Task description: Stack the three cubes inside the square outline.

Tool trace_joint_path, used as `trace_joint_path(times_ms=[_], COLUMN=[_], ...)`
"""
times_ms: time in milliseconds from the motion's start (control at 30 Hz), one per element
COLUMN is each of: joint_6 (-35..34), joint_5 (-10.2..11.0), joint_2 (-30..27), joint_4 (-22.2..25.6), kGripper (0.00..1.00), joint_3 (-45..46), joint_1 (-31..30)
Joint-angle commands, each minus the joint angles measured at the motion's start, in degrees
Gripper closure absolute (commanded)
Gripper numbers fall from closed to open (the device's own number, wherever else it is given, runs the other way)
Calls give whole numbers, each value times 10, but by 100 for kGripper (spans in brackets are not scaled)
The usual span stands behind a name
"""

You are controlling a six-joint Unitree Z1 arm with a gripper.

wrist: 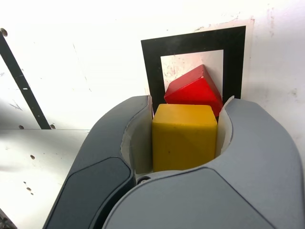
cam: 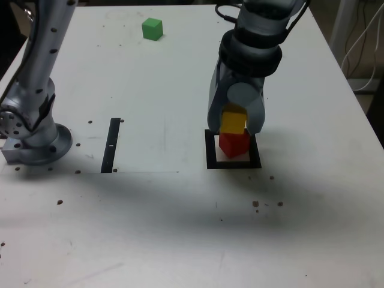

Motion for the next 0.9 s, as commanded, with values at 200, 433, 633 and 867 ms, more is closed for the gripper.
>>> trace_joint_path(times_ms=[200, 433, 633, 867], joint_6=[10, 15, 14, 14], joint_5=[-22, -18, -8, -9], joint_2=[13, 15, 13, 11], joint_4=[-7, -8, -16, -19], kGripper=[64, 40, 15, 1], joint_3=[3, 8, 19, 22], joint_1=[6, 11, 15, 21])
